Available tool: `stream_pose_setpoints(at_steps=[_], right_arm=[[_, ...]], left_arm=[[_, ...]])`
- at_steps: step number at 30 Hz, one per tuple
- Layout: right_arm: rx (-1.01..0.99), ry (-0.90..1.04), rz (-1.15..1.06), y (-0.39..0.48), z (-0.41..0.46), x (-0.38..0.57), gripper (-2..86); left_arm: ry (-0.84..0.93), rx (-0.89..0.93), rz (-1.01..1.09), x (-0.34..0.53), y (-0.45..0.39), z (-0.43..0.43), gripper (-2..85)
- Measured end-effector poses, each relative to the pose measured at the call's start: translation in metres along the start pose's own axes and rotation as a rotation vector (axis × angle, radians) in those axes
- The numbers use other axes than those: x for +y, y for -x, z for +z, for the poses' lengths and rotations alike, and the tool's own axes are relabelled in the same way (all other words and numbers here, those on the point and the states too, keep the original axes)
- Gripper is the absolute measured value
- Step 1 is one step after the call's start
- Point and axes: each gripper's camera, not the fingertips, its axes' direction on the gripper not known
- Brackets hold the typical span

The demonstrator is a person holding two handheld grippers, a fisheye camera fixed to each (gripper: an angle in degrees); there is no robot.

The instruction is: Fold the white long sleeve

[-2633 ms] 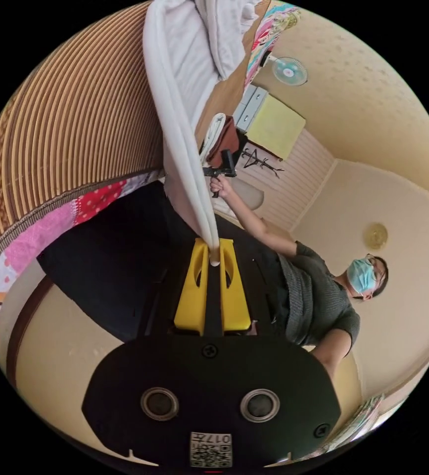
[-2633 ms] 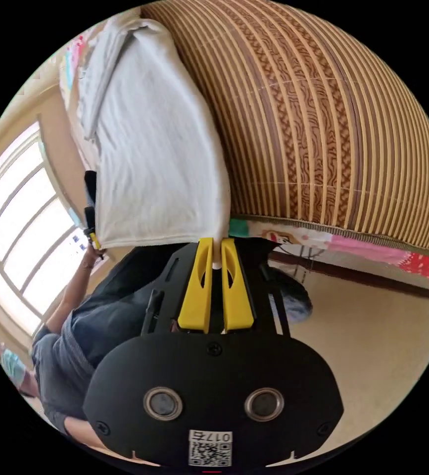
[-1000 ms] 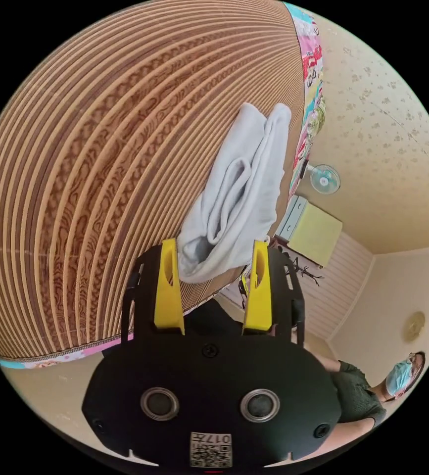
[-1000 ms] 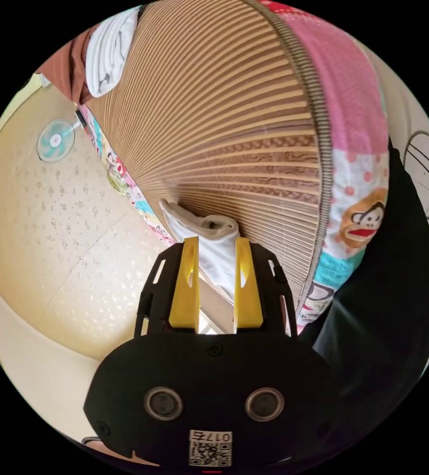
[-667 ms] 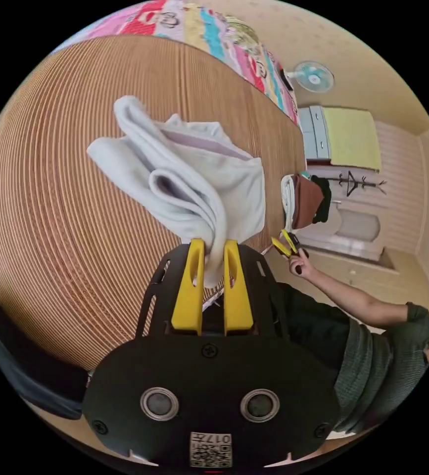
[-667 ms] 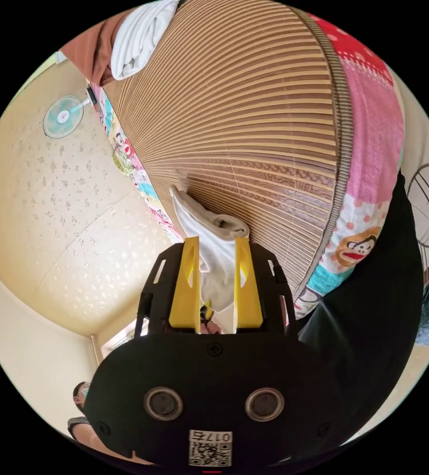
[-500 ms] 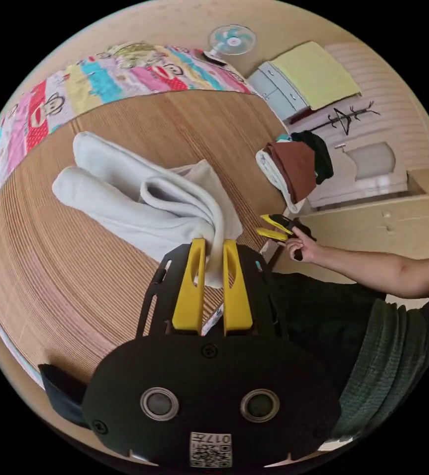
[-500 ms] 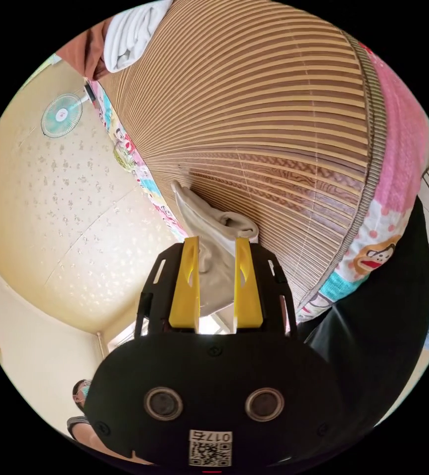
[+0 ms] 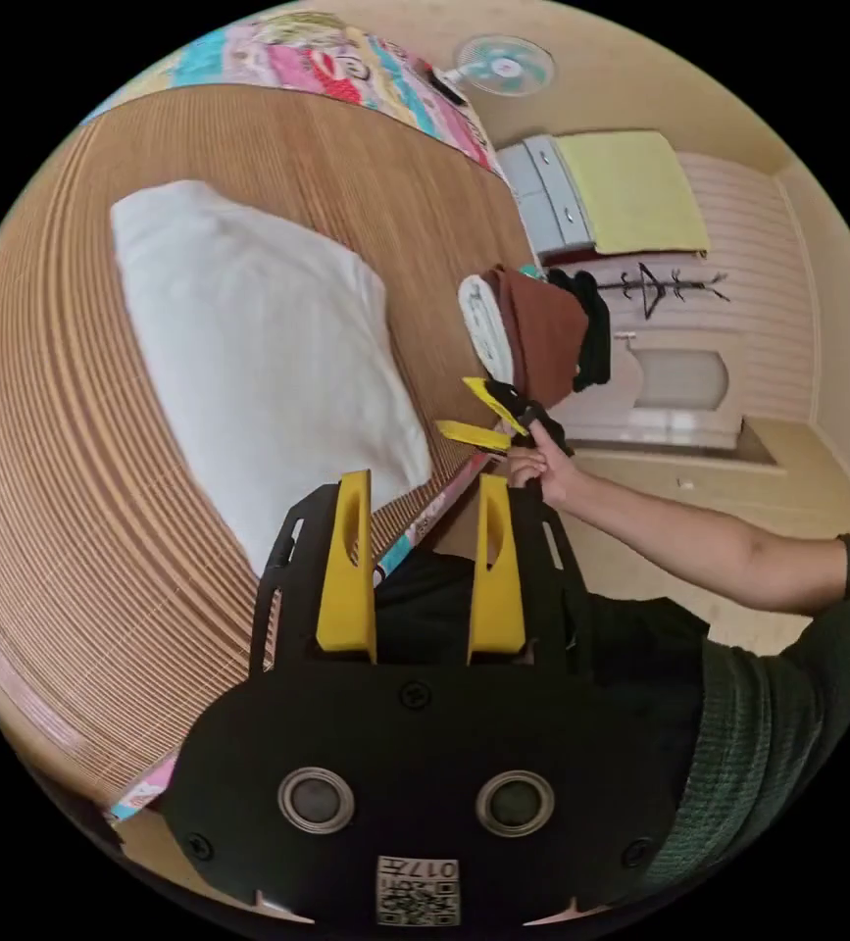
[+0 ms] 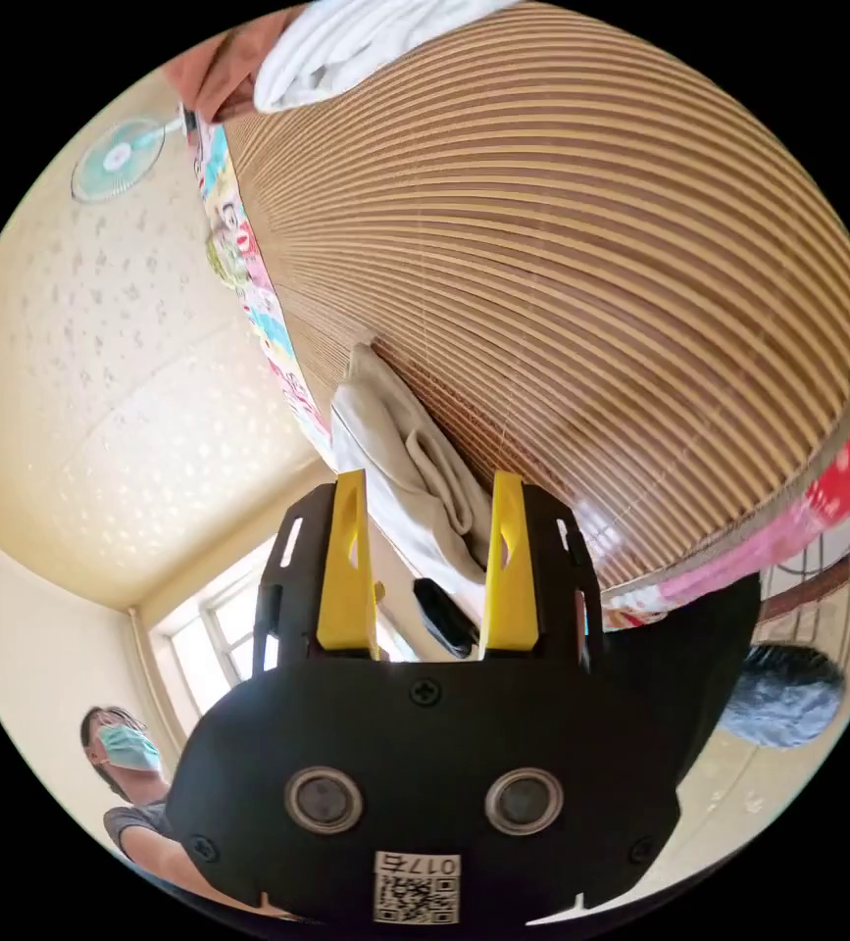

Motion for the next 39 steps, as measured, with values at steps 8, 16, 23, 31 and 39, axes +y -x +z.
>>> stream_pose_setpoints(at_steps=[8,16,23,31,39], right_arm=[[0.174,0.341,-0.243,0.031,0.076,-0.058,18.7],[0.254,0.378,-0.173,0.016,0.116,-0.043,17.4],[0.139,0.657,-0.088,-0.031,0.178,0.063,14.0],[-0.089,0.998,-0.097,0.0,0.381,0.199,12.8],[0.072,1.154,-0.353,0.153,0.582,0.337,13.3]], left_arm=[[0.086,0.041,-0.143,-0.072,0.068,0.011,21.3],[0.137,0.313,-0.344,-0.056,0.075,0.001,13.8],[0.146,0.336,-0.361,0.052,0.103,-0.094,12.6],[-0.332,0.279,-0.412,0.236,0.116,-0.369,12.6],[-0.665,0.079,-0.595,0.335,0.102,-0.574,14.1]])
